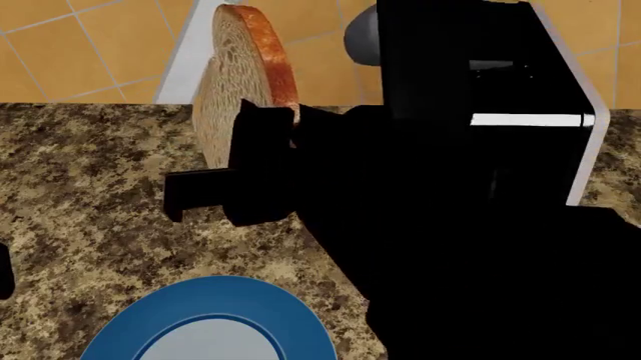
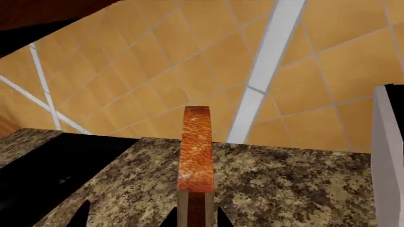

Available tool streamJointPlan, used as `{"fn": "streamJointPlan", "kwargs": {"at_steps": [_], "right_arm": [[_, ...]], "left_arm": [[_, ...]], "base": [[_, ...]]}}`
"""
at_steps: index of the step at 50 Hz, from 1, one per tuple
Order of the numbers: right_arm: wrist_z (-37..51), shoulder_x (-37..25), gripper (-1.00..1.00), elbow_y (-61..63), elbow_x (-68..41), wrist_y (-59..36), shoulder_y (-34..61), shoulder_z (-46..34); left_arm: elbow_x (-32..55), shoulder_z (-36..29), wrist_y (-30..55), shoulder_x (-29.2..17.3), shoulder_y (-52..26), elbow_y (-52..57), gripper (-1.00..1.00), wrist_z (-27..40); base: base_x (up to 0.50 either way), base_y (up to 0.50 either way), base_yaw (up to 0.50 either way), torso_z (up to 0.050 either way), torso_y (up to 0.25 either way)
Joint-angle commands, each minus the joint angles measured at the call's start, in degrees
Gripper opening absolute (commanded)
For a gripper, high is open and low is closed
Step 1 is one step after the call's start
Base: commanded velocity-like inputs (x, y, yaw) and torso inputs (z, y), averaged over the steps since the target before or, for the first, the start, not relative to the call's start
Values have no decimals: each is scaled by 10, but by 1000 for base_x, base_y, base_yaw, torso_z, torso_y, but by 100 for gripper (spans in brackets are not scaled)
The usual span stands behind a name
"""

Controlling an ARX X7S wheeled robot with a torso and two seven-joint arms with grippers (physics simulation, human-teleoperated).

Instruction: Place the toasted item on a plate.

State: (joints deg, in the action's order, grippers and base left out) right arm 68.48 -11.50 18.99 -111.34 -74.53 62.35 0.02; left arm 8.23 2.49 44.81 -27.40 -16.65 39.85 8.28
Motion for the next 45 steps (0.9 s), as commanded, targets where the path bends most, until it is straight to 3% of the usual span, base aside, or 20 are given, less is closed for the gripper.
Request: {"fn": "streamJointPlan", "kwargs": {"at_steps": [1,11,27,45], "right_arm": [[-7,-1,-100,27,-32,24,-62,19],[-51,4,-100,33,12,13,-109,25],[-7,-8,-100,59,-33,22,-176,-25],[-20,4,-100,69,-16,15,-188,-68]], "left_arm": [[-1,-1,-6,-1,6,-5,100,1],[-1,-8,-5,-3,-2,-7,100,1],[0,-5,-7,-3,5,-4,100,3],[3,-4,-7,-5,5,-4,100,4]], "base": [[0,0,0,0,0],[0,0,0,0,0],[0,0,0,0,0],[0,0,0,0,0]]}}
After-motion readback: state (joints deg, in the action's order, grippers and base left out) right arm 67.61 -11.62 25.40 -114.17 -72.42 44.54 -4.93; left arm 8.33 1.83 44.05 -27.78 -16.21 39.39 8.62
